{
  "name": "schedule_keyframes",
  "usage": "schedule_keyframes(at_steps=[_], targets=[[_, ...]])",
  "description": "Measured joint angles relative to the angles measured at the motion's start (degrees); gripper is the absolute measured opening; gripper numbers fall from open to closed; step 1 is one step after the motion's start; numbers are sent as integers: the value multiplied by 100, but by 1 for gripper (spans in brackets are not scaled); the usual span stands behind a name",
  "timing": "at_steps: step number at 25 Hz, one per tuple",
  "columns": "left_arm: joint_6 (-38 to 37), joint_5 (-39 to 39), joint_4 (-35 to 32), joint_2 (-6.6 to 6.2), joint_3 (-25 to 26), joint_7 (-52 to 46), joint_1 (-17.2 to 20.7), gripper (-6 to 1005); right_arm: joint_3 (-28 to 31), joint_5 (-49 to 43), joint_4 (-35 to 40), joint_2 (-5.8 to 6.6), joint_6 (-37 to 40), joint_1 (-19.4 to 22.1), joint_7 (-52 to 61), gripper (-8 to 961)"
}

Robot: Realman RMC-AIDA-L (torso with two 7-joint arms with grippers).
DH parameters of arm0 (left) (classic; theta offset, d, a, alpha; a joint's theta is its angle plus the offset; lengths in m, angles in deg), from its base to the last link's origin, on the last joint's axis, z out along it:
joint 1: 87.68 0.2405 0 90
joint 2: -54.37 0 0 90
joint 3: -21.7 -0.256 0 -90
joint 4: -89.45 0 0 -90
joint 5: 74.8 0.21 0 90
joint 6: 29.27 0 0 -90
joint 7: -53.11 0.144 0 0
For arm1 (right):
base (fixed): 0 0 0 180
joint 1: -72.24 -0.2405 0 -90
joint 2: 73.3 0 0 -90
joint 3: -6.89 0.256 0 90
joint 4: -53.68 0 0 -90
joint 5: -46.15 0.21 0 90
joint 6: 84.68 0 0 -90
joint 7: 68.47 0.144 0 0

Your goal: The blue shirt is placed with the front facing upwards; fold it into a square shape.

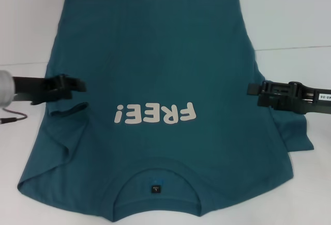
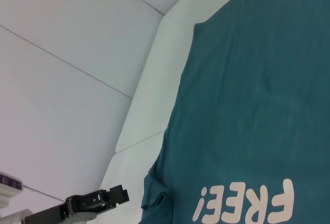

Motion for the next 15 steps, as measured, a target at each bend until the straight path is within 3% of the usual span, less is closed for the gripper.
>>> schedule_keyframes(at_steps=[8, 15], targets=[[51, 25, 41, -33, 402, -362, 212, 448, 0, 3, 0, 6, 1, 3, -49, 774], [552, 31, 479, -33, 531, -692, 227, 445, 0, 3, 0, 1, -2, -12, -53, 773]])
